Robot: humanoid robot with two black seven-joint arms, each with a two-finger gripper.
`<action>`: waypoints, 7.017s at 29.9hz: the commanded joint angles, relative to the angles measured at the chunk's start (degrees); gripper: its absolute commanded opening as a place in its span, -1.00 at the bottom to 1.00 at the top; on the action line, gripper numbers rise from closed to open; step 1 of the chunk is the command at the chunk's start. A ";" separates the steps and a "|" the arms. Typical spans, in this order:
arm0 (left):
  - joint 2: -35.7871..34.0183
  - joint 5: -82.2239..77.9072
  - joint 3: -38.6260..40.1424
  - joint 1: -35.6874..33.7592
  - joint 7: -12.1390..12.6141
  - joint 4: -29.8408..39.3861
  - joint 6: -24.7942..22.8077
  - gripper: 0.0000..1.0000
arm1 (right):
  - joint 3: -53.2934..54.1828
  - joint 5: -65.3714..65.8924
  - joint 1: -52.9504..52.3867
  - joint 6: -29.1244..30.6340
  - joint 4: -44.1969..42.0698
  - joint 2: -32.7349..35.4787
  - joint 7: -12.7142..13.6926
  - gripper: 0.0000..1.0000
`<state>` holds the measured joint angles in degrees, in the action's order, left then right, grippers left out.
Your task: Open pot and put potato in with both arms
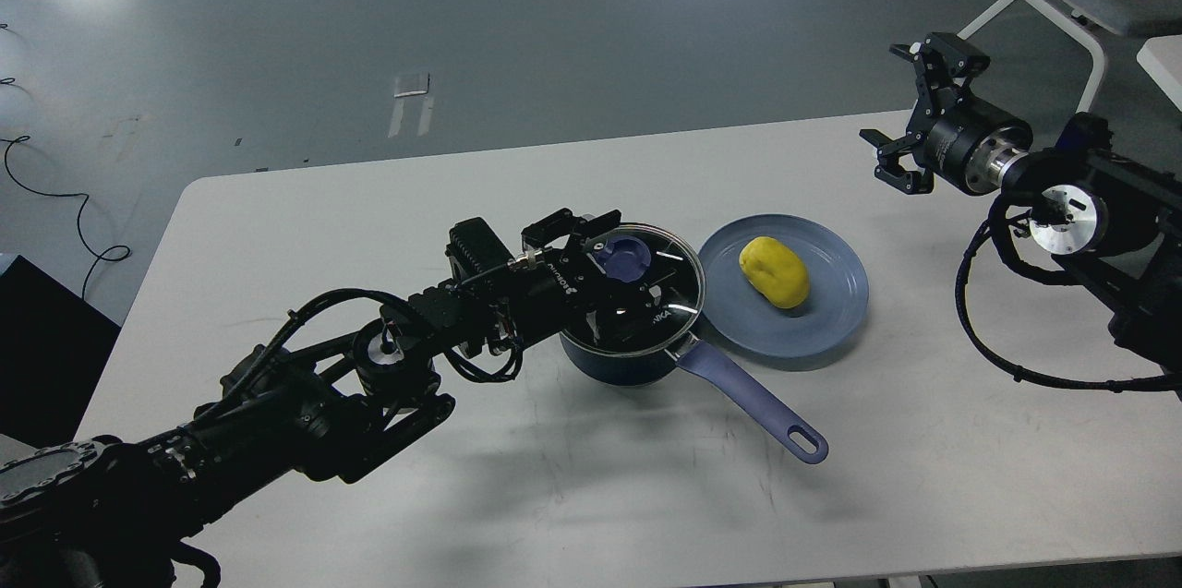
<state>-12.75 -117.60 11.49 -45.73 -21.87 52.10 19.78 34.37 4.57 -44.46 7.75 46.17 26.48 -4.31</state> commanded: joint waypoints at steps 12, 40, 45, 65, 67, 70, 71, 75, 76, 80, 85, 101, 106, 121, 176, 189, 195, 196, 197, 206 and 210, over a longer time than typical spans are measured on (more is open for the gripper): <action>0.09 5.80 -0.07 0.56 -1.86 -1.92 0.00 0.98 | -0.18 0.00 -0.02 -0.01 -1.17 -0.20 -0.09 1.00; -0.43 5.36 -1.38 -0.06 -6.13 -2.45 1.14 -0.24 | -0.18 0.00 -0.10 -0.01 -1.17 -0.20 -0.09 1.00; -0.96 5.97 -0.68 -1.28 -6.13 -2.27 1.23 -0.24 | -0.18 0.00 -0.28 -0.01 -1.17 -0.20 -0.09 1.00; -16.50 22.24 -1.47 -6.93 -6.13 -1.13 2.36 -0.35 | -0.27 0.00 -0.81 -0.01 -1.17 -0.81 -0.09 1.00; -17.83 22.15 -1.47 -4.99 -6.13 -1.13 3.33 -0.35 | -0.27 0.09 -0.81 -0.01 -1.17 -0.90 0.00 1.00; -20.03 22.15 -1.47 -0.95 -6.13 -1.30 5.52 -0.35 | -0.53 0.09 -0.81 -0.01 -1.17 -1.43 -0.09 1.00; -20.82 22.24 -1.47 0.72 -6.13 -1.74 6.58 -0.35 | -1.14 0.09 -0.81 -0.01 -1.17 -1.51 0.00 1.00; -21.44 22.32 -1.47 4.24 -6.13 -2.09 8.22 -0.35 | -1.76 0.09 -0.98 -0.01 -1.17 -1.52 0.00 1.00; -21.44 22.41 -1.47 5.21 -6.13 -2.09 8.22 -0.34 | -1.76 0.09 -0.98 -0.01 -1.17 -1.52 -0.09 1.00; -21.18 22.50 -1.47 6.36 -6.13 -3.15 8.22 -0.33 | -2.64 0.09 -1.69 -0.01 -1.17 -1.52 0.00 1.00; -20.21 22.50 -1.47 8.55 -6.13 -6.57 8.22 -0.33 | -3.08 0.09 -1.69 -0.01 -1.08 -1.43 0.00 1.00; -15.21 23.64 -1.47 12.25 -6.13 -13.25 8.22 -0.18 | -3.87 0.09 -1.86 -0.01 -1.08 -1.25 -0.09 1.00; -13.71 25.31 -1.47 12.34 -6.13 -13.96 8.22 0.43 | -3.87 0.09 -1.86 -0.01 -1.08 -0.99 -0.09 1.00; -13.62 38.47 -1.30 10.15 -6.13 -13.17 8.22 0.96 | -4.66 10.75 -4.05 0.52 -0.20 -0.81 -3.67 1.00; -22.93 106.26 16.90 -3.75 12.81 11.27 -28.48 0.96 | -52.56 68.03 -11.53 -14.69 -3.10 -4.24 -20.57 0.18; -22.67 103.89 16.72 -3.40 11.50 11.27 -28.22 0.96 | -51.51 67.15 -16.88 -16.53 -2.14 -4.07 -20.83 -0.54; -22.67 103.89 16.72 -3.40 11.58 11.27 -28.30 0.96 | -48.70 66.53 -22.42 -20.13 3.83 -5.46 -23.69 -0.54; -22.67 103.89 16.72 -3.40 11.58 11.27 -28.22 0.96 | -49.13 66.18 -22.95 -20.05 4.19 -7.30 -23.69 -0.54; -22.67 103.89 16.72 -3.40 11.58 11.27 -28.22 0.96 | -49.49 65.92 -23.13 -19.88 4.19 -8.19 -23.69 -0.54; -22.76 103.89 16.72 -3.40 11.58 11.27 -28.22 0.96 | -56.87 64.86 -21.47 -19.87 4.02 -13.47 -23.69 0.00; -22.67 103.80 16.72 -3.31 11.50 11.27 -27.69 0.96 | -56.70 64.60 -20.23 -20.40 4.11 -13.38 -23.69 1.00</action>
<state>-35.50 -13.72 28.21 -49.10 -10.29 63.37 -8.17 -22.40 69.31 -65.20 -12.44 50.19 13.05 -28.01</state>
